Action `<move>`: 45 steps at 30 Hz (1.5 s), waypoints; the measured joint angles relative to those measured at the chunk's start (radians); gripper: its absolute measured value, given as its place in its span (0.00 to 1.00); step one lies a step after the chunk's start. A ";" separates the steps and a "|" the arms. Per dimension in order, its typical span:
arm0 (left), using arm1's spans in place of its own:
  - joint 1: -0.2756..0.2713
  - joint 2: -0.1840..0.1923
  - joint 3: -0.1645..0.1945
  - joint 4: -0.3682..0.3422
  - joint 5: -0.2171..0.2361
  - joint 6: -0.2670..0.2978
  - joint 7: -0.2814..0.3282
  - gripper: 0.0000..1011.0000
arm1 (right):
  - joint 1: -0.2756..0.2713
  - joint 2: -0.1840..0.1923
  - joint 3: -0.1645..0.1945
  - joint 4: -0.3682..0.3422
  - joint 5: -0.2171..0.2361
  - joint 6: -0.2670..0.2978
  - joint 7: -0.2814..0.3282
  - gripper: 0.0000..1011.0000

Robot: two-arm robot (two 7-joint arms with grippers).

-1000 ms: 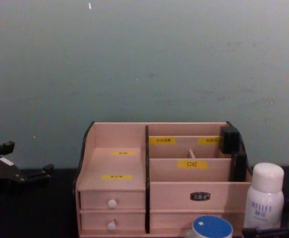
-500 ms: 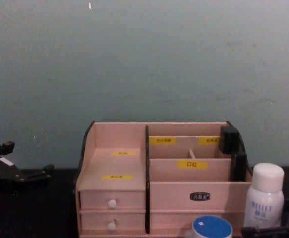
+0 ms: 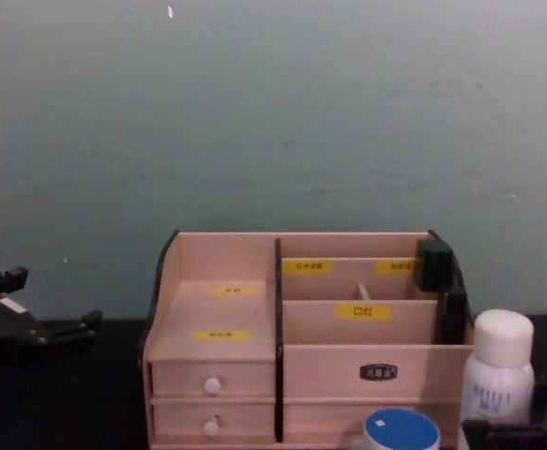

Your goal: Pick up the facial cleanser and watermelon frost from the table and place them into the tiered storage box.

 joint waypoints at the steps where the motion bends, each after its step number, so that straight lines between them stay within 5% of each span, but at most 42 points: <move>1: 0.000 0.000 0.000 0.000 0.000 0.000 0.000 0.99 | 0.000 0.000 0.000 0.000 0.000 0.000 0.000 0.66; 5: 0.000 0.000 0.000 0.000 0.000 0.000 0.000 0.99 | 0.000 0.000 0.000 0.000 0.000 0.000 0.000 0.59; 20: 0.000 0.000 0.000 0.000 0.000 0.000 0.000 0.99 | -0.006 0.001 0.006 -0.007 0.012 -0.001 0.002 0.59; 36: 0.000 0.000 0.000 0.000 0.000 0.000 0.000 0.99 | -0.055 0.061 0.096 -0.147 0.100 -0.009 0.000 0.59; 45: 0.000 0.000 0.000 0.000 0.000 0.000 0.000 0.99 | 0.014 0.042 0.106 -0.163 0.120 -0.018 -0.026 0.59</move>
